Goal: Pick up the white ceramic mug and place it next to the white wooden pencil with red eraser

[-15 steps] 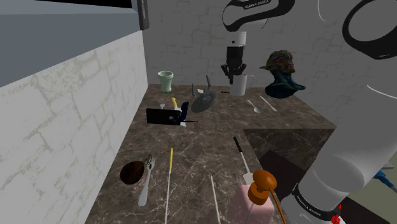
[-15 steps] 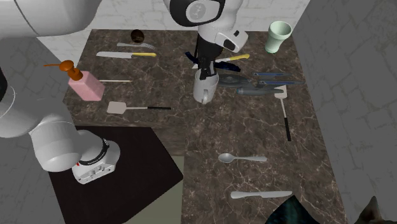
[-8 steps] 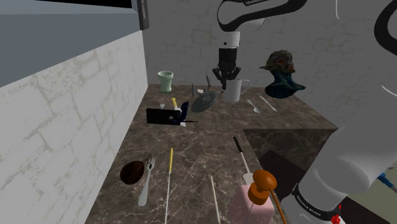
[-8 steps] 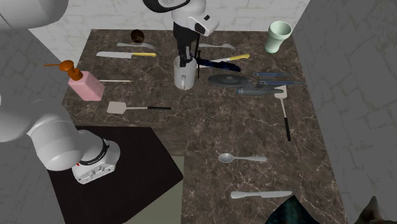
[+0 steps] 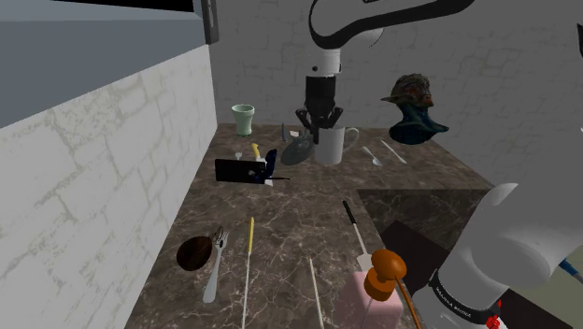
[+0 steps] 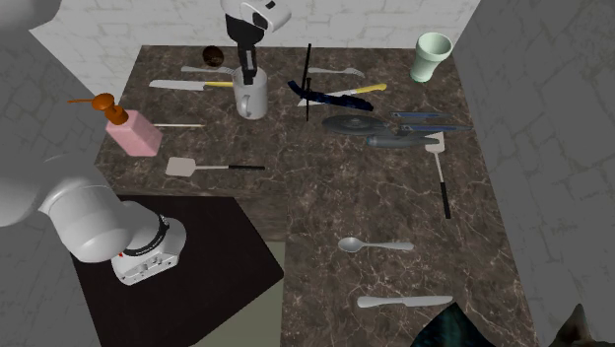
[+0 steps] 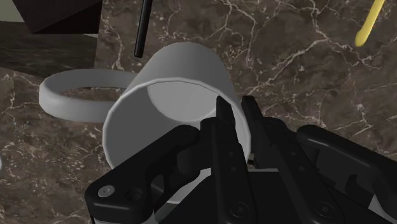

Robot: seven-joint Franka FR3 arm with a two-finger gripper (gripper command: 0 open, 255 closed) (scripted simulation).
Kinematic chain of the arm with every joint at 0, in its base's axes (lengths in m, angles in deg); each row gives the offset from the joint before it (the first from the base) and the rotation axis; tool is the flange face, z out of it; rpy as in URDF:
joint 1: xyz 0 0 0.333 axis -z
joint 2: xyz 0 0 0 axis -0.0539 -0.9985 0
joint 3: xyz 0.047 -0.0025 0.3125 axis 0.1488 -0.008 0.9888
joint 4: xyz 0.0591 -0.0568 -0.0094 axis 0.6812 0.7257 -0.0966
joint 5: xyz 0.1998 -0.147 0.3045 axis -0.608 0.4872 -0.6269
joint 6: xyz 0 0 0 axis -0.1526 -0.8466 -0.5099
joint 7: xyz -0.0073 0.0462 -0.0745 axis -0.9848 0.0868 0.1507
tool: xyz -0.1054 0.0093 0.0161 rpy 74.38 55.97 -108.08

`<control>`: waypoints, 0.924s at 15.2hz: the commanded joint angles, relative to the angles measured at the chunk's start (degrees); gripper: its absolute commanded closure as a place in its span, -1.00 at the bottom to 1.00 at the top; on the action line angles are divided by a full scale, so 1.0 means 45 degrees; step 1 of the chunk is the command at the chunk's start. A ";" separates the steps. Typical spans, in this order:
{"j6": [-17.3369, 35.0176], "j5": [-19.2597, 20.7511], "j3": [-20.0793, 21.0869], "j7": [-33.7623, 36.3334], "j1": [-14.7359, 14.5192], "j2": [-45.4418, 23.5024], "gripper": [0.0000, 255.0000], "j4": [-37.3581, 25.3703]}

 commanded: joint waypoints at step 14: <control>0.0606 -0.1367 0.2764 0.4209 -0.1862 0.0246 1.00 0.0397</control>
